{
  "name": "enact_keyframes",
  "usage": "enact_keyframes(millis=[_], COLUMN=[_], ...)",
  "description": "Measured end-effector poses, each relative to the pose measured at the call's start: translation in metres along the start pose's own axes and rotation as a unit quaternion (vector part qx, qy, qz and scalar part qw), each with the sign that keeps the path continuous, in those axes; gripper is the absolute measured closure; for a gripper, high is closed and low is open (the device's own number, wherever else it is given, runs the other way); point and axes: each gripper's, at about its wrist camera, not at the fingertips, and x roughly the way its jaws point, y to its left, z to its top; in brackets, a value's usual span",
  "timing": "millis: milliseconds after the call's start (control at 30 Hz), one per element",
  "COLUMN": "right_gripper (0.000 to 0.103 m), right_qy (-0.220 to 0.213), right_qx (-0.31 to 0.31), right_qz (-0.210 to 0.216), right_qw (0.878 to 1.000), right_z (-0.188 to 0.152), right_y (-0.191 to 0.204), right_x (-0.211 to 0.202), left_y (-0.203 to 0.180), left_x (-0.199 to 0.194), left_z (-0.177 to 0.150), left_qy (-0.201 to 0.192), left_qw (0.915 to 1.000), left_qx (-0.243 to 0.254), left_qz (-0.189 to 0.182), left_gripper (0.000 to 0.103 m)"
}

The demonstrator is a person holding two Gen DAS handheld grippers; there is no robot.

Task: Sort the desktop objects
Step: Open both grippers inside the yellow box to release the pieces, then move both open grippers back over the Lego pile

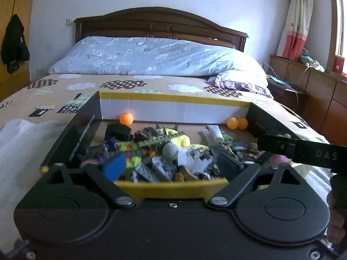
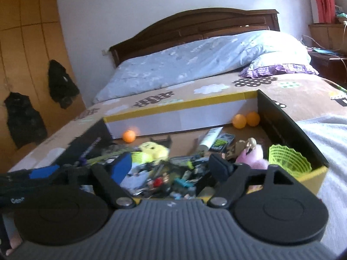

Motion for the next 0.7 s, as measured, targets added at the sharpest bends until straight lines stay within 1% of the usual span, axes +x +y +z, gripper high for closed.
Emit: enact_keyframes(millis=[100, 167, 300, 400, 500, 600, 700], right_gripper=[0.011, 0.007, 0.001, 0.0, 0.0, 0.0, 0.0], right_qy=[0.011, 0.017, 0.022, 0.027, 0.033, 0.039, 0.049], right_qx=[0.01, 0.014, 0.01, -0.001, -0.022, -0.027, -0.021], right_qz=[0.016, 0.025, 0.024, -0.001, -0.029, -0.04, -0.039], right_qw=[1.0, 0.999, 0.999, 1.0, 0.999, 0.998, 0.998], right_z=[-0.003, -0.01, -0.022, -0.031, -0.045, -0.065, -0.086], right_y=[0.007, 0.012, 0.022, 0.03, 0.038, 0.042, 0.043], right_x=[-0.023, -0.04, -0.071, -0.092, -0.113, -0.133, -0.153], left_y=[-0.004, -0.008, -0.017, -0.025, -0.032, -0.036, -0.037], left_x=[-0.03, -0.048, -0.082, -0.106, -0.13, -0.152, -0.173], left_z=[-0.005, -0.01, -0.022, -0.036, -0.061, -0.092, -0.113], left_qy=[-0.001, 0.002, 0.009, 0.007, 0.005, 0.02, 0.026], left_qw=[1.0, 0.9999, 0.9995, 0.9987, 0.9976, 0.9978, 0.9982], left_qx=[0.002, 0.002, 0.01, 0.022, 0.025, 0.018, 0.006], left_qz=[0.009, 0.015, 0.027, 0.046, 0.065, 0.06, 0.053], left_gripper=[0.004, 0.002, 0.001, 0.001, 0.001, 0.001, 0.001])
